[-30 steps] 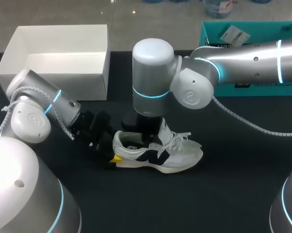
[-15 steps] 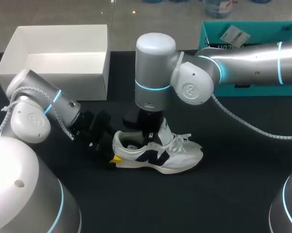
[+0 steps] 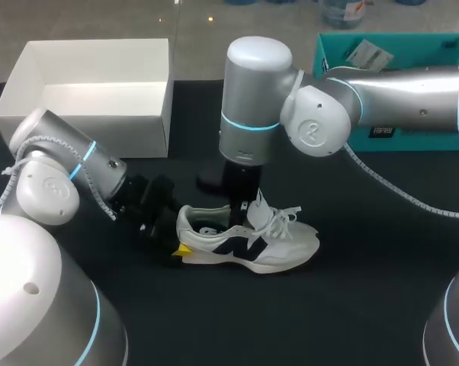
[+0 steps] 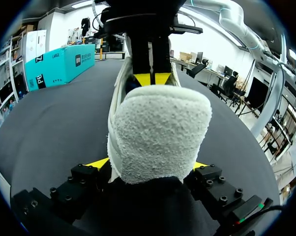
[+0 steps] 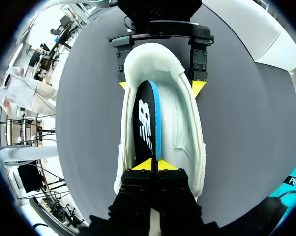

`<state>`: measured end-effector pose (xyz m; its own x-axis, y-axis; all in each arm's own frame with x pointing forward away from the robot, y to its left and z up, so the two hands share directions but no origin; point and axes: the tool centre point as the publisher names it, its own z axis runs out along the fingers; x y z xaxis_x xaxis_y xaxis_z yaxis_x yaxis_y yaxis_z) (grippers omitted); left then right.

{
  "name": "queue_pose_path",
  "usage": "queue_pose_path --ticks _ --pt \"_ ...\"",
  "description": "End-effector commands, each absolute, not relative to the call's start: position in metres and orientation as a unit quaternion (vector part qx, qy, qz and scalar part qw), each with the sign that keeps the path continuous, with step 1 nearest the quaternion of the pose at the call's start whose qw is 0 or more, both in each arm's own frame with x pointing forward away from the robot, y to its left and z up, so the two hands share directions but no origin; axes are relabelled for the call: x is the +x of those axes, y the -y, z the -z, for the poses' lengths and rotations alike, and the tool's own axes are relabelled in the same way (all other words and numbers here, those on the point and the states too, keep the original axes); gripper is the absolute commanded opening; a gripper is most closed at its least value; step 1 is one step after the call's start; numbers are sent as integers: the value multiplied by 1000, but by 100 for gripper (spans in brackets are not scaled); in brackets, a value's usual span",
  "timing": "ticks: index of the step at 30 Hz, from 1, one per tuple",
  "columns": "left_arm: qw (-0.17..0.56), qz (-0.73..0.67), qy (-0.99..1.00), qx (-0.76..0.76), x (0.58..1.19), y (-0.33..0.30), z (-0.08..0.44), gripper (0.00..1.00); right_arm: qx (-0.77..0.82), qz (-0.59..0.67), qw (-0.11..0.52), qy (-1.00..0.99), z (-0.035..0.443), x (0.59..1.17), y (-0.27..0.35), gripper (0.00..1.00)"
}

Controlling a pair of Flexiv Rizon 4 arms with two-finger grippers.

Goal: Take the shoe out of the shoebox, open the shoe tongue, remove and reinsert the insole, then place the shoe into the shoebox

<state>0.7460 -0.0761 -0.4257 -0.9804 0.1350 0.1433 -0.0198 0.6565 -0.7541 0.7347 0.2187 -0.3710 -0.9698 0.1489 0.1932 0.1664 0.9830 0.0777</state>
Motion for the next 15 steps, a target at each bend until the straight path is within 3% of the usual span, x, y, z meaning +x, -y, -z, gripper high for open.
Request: queue_pose_path --ticks 1,15 --pt "93 -413 905 -31 748 76 428 0 -81 45 79 993 357 730 -214 0" --pt "93 -413 905 -31 748 76 428 0 -104 81 39 990 345 737 -201 0"
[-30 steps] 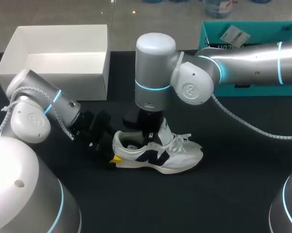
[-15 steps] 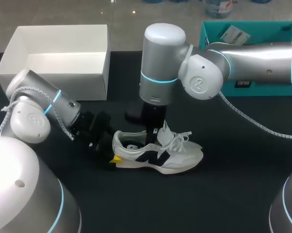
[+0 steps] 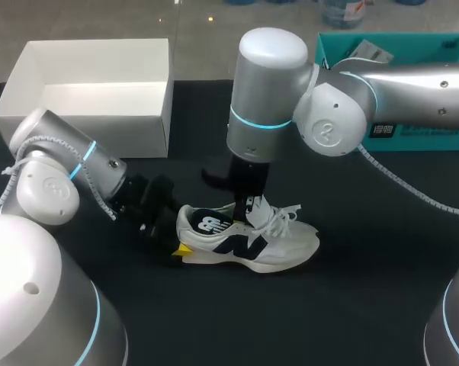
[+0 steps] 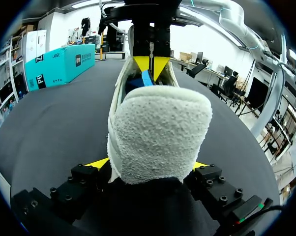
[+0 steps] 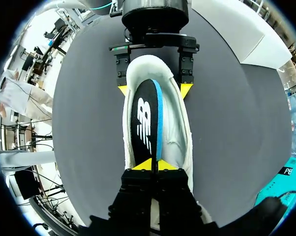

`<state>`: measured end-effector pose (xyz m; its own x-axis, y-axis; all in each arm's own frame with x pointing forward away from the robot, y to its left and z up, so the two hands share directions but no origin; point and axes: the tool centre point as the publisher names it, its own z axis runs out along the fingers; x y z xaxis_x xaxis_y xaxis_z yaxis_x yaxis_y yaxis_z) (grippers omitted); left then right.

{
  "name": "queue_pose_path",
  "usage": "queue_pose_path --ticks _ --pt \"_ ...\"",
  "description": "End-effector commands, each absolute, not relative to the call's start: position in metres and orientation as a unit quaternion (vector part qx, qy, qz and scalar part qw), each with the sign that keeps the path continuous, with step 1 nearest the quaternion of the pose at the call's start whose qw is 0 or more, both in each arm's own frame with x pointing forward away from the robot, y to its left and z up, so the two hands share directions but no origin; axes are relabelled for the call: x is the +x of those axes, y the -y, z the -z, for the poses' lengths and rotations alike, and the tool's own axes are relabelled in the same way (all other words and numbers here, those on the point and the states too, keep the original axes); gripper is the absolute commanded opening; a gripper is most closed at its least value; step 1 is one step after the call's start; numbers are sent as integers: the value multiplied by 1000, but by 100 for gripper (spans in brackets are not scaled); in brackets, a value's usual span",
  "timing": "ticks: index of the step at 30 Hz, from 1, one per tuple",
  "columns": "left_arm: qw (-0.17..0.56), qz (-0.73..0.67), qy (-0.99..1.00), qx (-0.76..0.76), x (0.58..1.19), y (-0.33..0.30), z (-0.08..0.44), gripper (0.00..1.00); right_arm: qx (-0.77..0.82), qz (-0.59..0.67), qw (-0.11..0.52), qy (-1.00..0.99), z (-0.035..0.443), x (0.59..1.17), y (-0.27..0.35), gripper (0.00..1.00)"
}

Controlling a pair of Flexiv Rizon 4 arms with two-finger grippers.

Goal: Take the shoe out of the shoebox, open the shoe tongue, remove and reinsert the insole, then place the shoe into the shoebox

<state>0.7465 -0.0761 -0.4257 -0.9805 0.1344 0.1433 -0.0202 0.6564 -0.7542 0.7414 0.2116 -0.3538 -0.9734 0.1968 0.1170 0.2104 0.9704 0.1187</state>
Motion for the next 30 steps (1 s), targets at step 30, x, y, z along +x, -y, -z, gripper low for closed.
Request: queue_pose_path --ticks 30 --pt "93 -413 905 -31 748 76 428 0 -41 130 33 990 343 770 -232 16"
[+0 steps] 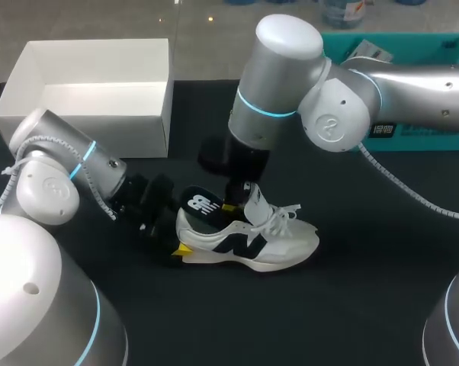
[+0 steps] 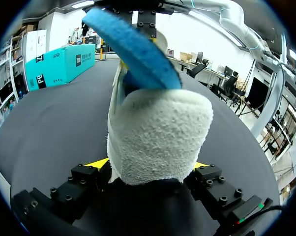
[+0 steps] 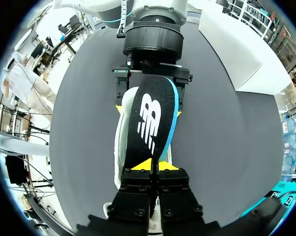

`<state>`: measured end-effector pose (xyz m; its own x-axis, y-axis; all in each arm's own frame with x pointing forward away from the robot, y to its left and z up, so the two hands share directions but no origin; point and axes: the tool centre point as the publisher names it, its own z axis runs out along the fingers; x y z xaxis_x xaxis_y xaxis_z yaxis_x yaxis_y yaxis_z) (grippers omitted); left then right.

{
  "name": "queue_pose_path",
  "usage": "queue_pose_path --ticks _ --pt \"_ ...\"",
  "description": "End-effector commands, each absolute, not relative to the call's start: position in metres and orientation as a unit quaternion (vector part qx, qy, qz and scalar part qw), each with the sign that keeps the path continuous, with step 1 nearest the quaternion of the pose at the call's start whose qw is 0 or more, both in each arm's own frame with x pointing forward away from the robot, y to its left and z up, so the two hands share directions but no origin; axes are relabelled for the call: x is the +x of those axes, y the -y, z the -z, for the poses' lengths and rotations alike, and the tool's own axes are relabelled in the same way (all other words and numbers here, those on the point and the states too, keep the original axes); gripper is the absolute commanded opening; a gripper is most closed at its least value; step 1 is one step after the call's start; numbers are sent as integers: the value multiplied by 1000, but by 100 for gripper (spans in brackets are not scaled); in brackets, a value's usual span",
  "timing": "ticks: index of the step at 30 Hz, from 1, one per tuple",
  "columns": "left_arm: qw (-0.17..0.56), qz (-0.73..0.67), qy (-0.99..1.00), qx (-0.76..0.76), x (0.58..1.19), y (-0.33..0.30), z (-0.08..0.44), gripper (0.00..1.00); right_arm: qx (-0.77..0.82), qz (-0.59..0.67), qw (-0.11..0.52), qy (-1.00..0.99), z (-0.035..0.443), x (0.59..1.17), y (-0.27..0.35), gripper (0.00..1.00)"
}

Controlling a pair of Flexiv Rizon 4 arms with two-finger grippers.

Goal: Take the shoe out of the shoebox, open the shoe tongue, remove and reinsert the insole, then place the shoe into the shoebox

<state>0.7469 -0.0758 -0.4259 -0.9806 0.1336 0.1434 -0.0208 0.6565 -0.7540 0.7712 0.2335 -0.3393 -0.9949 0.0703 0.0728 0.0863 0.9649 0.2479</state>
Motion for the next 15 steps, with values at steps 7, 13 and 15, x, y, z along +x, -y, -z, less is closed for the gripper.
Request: queue_pose_path --ticks 7,13,15 --pt "93 -413 905 -31 748 76 428 0 -45 146 37 988 349 768 -229 24" --pt "93 -413 905 -31 748 76 428 0 -43 149 43 987 354 770 -230 26" --pt "93 -413 905 -31 748 76 428 0 -43 150 45 987 356 770 -230 25"
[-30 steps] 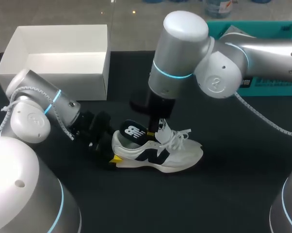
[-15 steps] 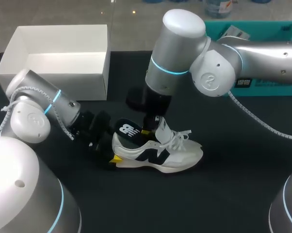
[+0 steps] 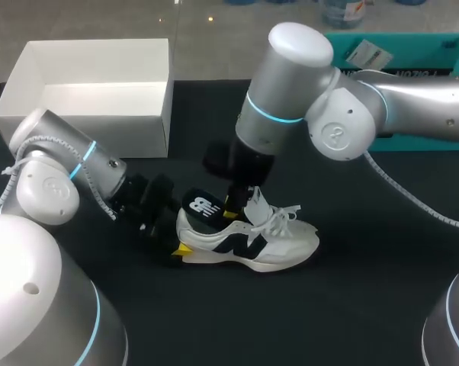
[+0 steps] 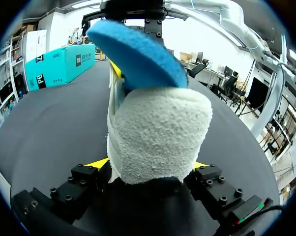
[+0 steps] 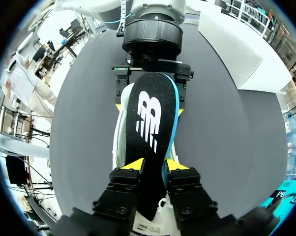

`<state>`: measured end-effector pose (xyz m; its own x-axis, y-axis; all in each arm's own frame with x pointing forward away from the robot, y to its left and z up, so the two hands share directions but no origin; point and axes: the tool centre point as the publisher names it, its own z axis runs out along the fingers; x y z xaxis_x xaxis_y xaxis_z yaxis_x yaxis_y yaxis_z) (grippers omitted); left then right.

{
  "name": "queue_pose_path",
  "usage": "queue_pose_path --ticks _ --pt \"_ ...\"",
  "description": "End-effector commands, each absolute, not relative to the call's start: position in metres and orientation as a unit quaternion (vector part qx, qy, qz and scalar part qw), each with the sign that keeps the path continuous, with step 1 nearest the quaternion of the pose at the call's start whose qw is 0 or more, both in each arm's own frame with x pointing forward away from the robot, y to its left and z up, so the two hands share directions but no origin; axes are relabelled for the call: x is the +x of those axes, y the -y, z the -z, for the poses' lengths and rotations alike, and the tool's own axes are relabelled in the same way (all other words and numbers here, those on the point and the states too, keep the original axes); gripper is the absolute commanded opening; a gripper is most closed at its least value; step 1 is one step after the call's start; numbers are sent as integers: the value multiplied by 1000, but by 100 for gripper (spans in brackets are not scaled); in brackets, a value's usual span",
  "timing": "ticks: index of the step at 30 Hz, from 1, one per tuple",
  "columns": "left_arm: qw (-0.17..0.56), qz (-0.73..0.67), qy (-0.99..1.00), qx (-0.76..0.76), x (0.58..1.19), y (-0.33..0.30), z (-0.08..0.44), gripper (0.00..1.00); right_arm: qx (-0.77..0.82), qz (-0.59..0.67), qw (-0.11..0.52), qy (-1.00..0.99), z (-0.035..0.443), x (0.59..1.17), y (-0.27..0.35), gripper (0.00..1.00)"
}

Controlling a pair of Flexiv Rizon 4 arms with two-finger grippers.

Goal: Take the shoe out of the shoebox, open the shoe tongue, remove and reinsert the insole, then place the shoe into the shoebox

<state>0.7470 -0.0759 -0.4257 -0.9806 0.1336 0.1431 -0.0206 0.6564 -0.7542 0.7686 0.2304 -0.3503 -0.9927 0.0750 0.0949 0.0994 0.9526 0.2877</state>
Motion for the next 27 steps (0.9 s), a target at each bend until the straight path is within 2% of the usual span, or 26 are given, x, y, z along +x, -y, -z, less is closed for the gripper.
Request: queue_pose_path --ticks 1,3,4,5,25,26,27 --pt "93 -413 905 -31 748 76 428 0 -43 151 47 986 356 770 -230 23" --pt "93 -413 905 -31 748 76 428 0 -43 153 48 986 358 771 -230 19" --pt "93 -413 905 -31 748 76 428 0 -42 153 48 986 358 771 -230 4" --pt "93 -413 905 -31 748 76 428 0 -42 154 48 986 358 771 -231 0" --pt "93 -413 905 -31 748 76 428 0 -1 189 17 982 337 775 -247 0" --pt "93 -413 905 -31 748 76 428 0 2 192 19 981 338 775 -248 3" --pt "93 -413 905 -31 748 76 428 0 3 194 21 981 339 774 -248 15"
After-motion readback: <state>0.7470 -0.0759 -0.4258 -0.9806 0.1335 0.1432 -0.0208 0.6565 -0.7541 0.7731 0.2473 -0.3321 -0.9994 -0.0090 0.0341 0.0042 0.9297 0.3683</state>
